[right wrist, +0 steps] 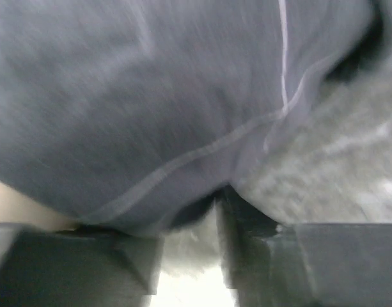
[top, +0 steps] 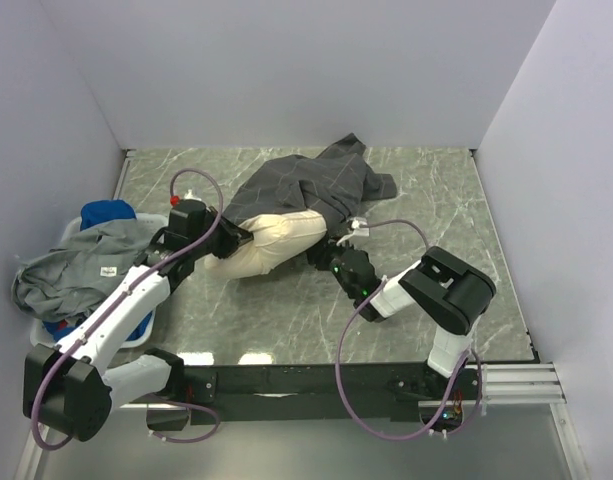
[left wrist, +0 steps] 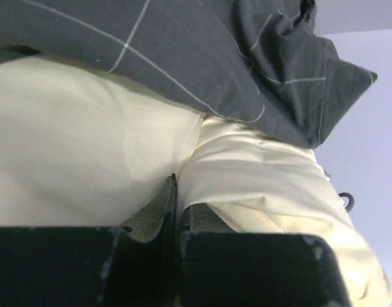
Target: Put the pillow into the pillowcase
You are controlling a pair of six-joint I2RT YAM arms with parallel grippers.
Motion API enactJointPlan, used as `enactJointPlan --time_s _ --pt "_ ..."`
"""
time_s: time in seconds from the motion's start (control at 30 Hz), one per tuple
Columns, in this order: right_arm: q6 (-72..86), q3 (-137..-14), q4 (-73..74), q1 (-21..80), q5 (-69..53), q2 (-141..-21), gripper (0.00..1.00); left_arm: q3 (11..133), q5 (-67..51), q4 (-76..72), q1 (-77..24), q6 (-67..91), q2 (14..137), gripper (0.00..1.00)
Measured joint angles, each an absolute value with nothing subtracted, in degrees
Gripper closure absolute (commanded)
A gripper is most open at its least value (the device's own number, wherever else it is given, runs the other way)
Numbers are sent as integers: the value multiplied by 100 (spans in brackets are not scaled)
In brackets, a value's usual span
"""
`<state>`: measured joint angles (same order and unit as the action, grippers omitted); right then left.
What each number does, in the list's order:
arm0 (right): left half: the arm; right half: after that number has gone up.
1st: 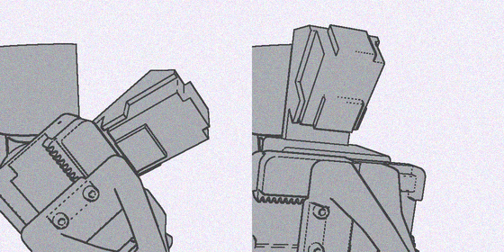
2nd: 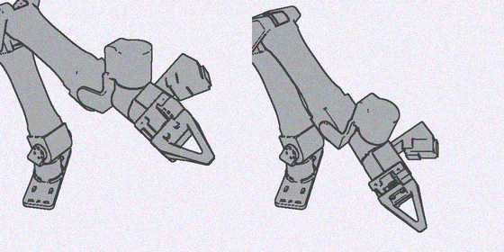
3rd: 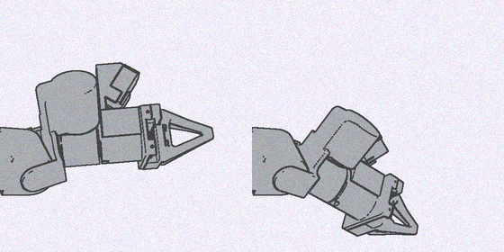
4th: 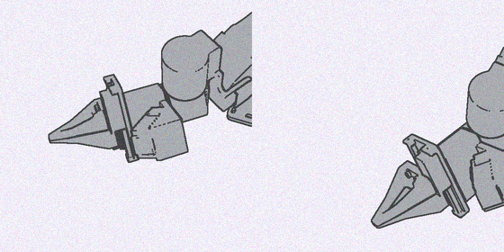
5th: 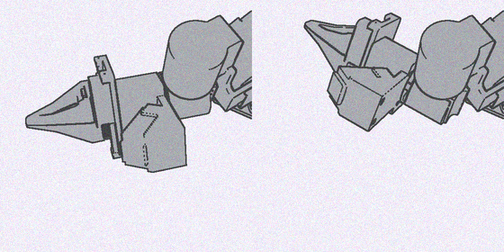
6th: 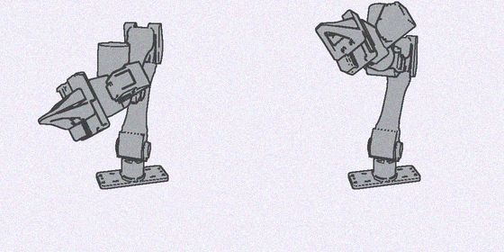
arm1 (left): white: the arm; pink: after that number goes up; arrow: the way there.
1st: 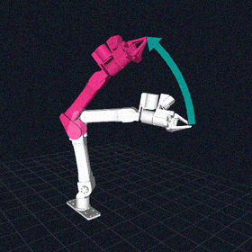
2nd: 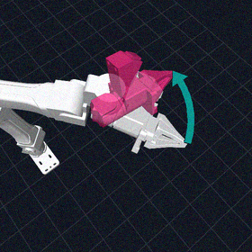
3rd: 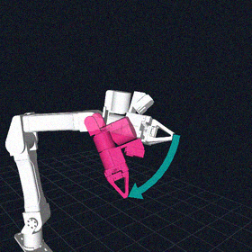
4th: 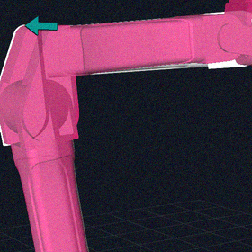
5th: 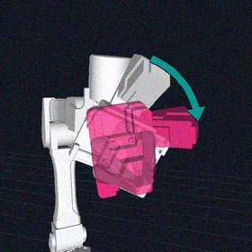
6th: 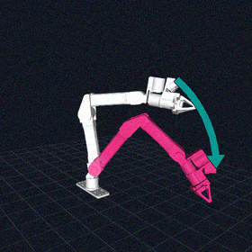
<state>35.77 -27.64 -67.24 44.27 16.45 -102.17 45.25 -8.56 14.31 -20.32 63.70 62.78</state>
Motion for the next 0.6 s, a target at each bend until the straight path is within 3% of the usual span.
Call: enactJointPlan --time_s 0.03,0.07,0.1,0.17,0.33,0.47,0.6 --pt "3625 -2871 -6735 4427 1710 -10228 71 4617 -838 1529 -2032 6324 6274 99" --pt "3605 -2941 -6755 4427 1752 -10224 85 4692 -823 1592 -2027 6270 6265 99" --pt "3603 -3013 -6777 4427 1796 -10202 92 4792 -794 1688 -2025 6215 6252 99" --pt "3555 -3127 -6598 4427 1855 -10027 100 5033 -740 1890 -2018 6106 6239 99" --pt "3343 -3739 -4499 4532 1815 -8477 100 5999 -493 2410 -2016 5769 6270 99" --pt "3015 -5561 -2060 4593 1315 -7376 100 7402 -305 2652 -2023 5391 6536 99" --pt "2724 -7835 -14 4609 735 -7214 100 8853 58 2639 -2327 4853 6904 99"
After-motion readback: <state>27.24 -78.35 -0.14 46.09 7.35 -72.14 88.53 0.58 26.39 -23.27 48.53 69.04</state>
